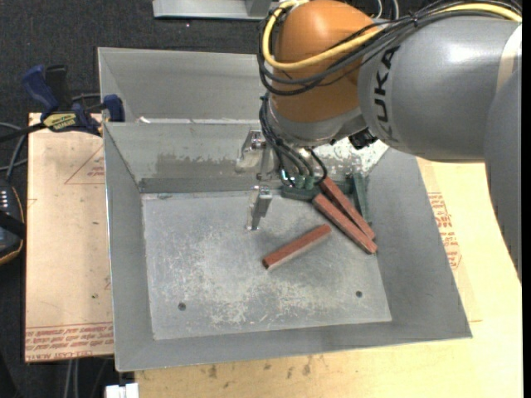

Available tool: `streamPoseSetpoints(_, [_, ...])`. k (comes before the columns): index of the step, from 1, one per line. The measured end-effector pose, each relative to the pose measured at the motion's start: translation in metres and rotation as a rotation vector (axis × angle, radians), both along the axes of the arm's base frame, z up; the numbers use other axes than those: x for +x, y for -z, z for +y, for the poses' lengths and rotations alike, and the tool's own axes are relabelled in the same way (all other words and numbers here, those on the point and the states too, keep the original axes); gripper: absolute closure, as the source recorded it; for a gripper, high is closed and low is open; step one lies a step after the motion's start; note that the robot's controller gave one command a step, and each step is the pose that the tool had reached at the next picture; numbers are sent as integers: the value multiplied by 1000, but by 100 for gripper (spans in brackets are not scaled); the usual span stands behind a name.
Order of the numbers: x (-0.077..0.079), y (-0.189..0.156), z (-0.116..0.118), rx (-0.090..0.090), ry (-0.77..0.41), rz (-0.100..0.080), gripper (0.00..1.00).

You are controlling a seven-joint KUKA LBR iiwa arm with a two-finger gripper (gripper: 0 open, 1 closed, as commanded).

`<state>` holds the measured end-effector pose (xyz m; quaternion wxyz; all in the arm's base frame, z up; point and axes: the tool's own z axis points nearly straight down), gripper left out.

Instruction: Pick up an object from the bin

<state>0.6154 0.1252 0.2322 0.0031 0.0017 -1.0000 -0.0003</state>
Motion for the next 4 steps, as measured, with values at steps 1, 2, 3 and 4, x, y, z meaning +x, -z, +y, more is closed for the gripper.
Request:
streamPoseSetpoints(1, [1,-5,-1,1,2,-7,0])
streamPoseSetpoints(2, [-5,40,-43,3,-30,-14,0])
streamPoseSetpoints(3, [-13,78,-74,-1,-146,-7,0])
streamPoseSetpoints(4, [-58,141,-78,2,-285,-7,100])
